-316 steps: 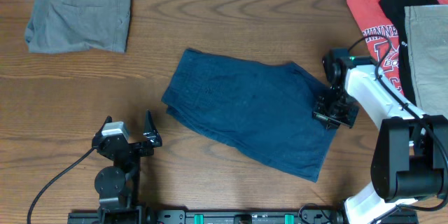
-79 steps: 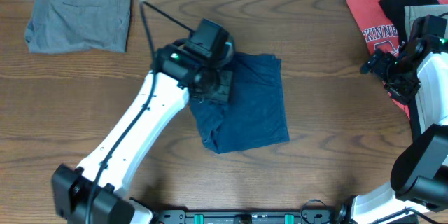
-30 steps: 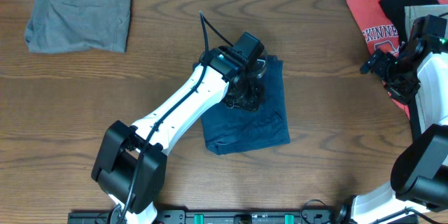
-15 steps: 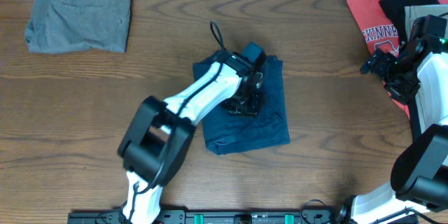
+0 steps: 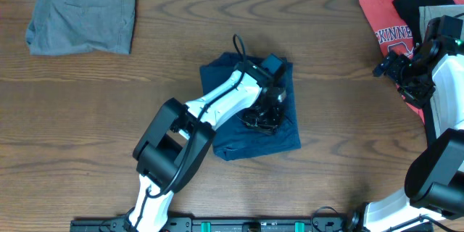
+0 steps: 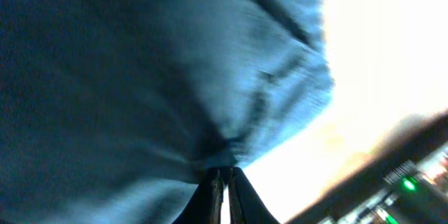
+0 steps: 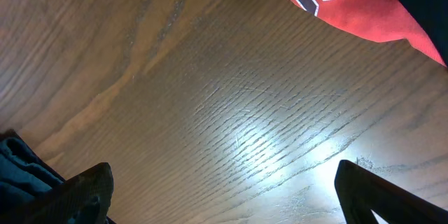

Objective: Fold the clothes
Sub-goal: 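Press and adjust the folded shorts' top edge with the left gripper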

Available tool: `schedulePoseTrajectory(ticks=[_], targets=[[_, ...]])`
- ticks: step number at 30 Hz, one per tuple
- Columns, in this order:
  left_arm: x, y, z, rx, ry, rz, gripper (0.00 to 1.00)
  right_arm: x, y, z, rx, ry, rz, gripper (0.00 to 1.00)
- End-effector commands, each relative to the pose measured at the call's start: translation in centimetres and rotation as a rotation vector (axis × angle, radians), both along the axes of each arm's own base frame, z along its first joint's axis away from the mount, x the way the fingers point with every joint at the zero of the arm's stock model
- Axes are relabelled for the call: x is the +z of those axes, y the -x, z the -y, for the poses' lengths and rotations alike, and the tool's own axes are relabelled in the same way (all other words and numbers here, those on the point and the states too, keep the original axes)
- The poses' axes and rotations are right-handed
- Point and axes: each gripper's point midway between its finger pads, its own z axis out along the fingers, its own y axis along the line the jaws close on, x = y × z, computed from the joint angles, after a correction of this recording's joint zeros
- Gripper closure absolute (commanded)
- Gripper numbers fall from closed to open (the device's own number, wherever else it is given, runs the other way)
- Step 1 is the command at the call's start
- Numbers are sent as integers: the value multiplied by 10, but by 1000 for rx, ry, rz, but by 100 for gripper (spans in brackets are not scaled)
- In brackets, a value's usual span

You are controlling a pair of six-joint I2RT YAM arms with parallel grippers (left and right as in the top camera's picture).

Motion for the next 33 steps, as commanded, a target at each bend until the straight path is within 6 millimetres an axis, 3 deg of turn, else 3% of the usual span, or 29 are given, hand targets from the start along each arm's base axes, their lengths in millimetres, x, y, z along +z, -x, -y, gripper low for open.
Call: schedulePoseTrajectory(ticks=[1, 4, 8, 13, 18, 21, 33], targets=[[52, -1, 15, -10, 119, 65, 93, 1, -2, 0, 10, 0, 3, 1], [86, -16, 10, 4, 164, 176, 92, 1, -2, 0, 10, 0, 3, 1], [123, -55, -24, 102, 133, 370, 85, 1, -2, 0, 10, 0, 3, 1], [133, -96, -75, 247, 69, 450, 83, 1, -2, 0, 10, 0, 3, 1], [100, -117, -111, 336, -11, 390, 83, 1, -2, 0, 10, 0, 3, 1], [76, -127, -120, 362, -35, 348, 83, 1, -2, 0, 10, 0, 3, 1], [-6, -136, -65, 326, 94, 193, 83, 1, -2, 0, 10, 0, 3, 1]])
